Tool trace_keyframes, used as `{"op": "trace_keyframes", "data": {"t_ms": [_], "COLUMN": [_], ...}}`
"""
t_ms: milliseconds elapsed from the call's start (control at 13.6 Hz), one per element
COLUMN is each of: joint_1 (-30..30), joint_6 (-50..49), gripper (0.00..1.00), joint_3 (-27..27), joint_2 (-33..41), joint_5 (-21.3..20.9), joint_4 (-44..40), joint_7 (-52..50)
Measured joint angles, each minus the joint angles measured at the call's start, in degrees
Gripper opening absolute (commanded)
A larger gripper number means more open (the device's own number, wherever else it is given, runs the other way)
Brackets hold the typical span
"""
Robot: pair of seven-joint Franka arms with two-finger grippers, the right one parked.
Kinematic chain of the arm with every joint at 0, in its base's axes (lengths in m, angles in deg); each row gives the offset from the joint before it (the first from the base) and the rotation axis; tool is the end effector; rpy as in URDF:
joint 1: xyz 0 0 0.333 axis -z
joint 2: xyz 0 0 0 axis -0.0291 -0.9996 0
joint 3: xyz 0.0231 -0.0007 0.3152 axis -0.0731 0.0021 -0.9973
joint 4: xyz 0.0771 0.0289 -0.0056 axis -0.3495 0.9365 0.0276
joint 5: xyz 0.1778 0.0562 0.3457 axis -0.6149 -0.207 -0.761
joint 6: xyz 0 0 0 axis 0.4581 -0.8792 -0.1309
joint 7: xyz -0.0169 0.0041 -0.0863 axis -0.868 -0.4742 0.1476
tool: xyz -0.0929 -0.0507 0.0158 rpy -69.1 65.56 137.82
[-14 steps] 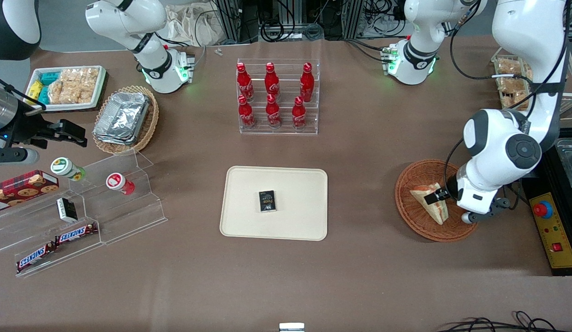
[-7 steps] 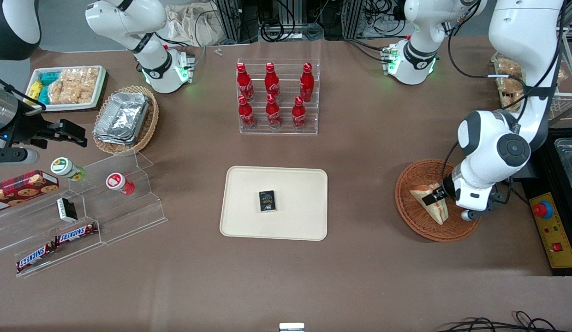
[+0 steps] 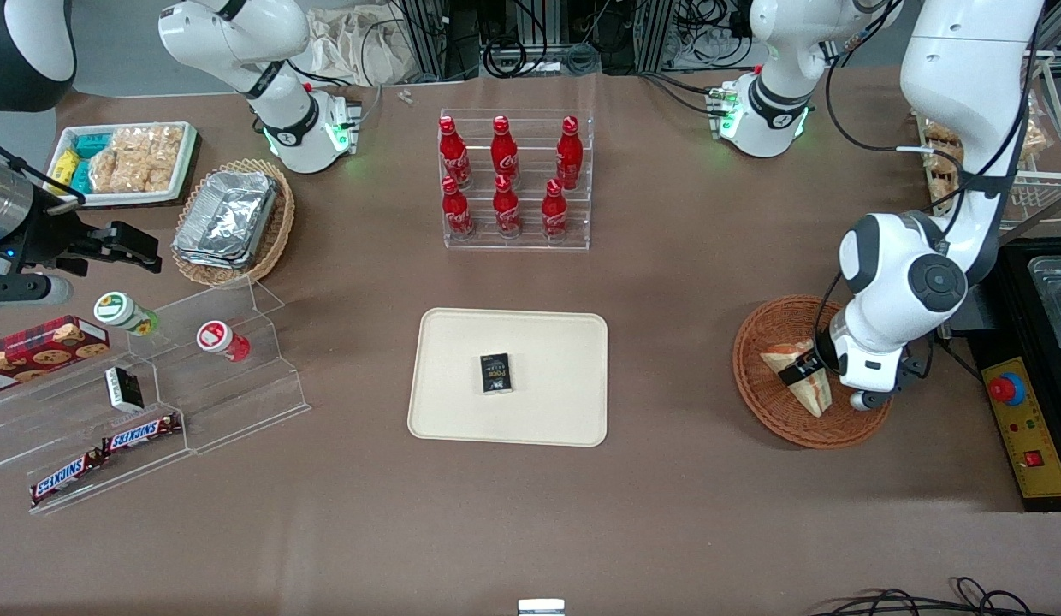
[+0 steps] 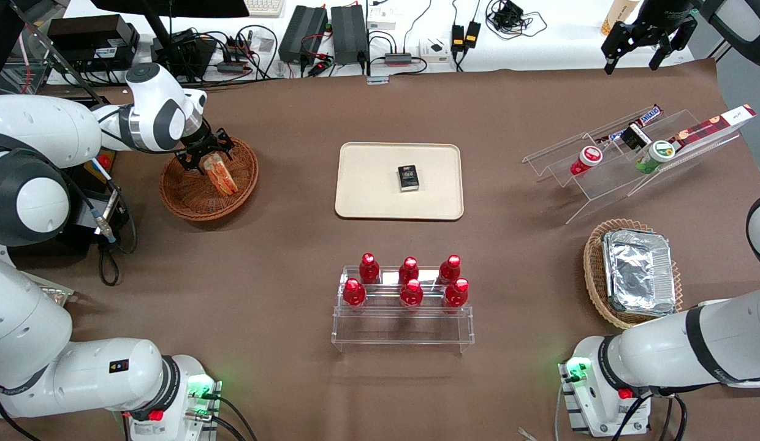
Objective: Place sandwich from basket to tray
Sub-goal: 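Lower the open left gripper over the wrapped sandwich in the basket, then close the left gripper on the sandwich and lift it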
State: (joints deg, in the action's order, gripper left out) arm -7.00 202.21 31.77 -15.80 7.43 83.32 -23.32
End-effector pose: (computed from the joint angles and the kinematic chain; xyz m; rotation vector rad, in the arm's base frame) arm 0.5898 -0.0421 0.2630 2.9478 0.8945 0.0781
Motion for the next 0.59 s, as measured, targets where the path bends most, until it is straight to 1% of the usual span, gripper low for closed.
{"op": "trace_keyframes", "data": {"t_ms": [73, 293, 587], "joint_1": [0.0, 0.0, 0.0], "joint_6": [0.4, 2.1, 2.8], "gripper": [0.73, 0.47, 0.19], "joint_3": [0.0, 0.0, -0.1], "joint_2": [0.0, 0.0, 0.3], "joint_5": [0.0, 0.0, 0.0], "joint_4": [0.2, 1.5, 2.2], "joint_7": [-0.4, -0.6, -0.6]}}
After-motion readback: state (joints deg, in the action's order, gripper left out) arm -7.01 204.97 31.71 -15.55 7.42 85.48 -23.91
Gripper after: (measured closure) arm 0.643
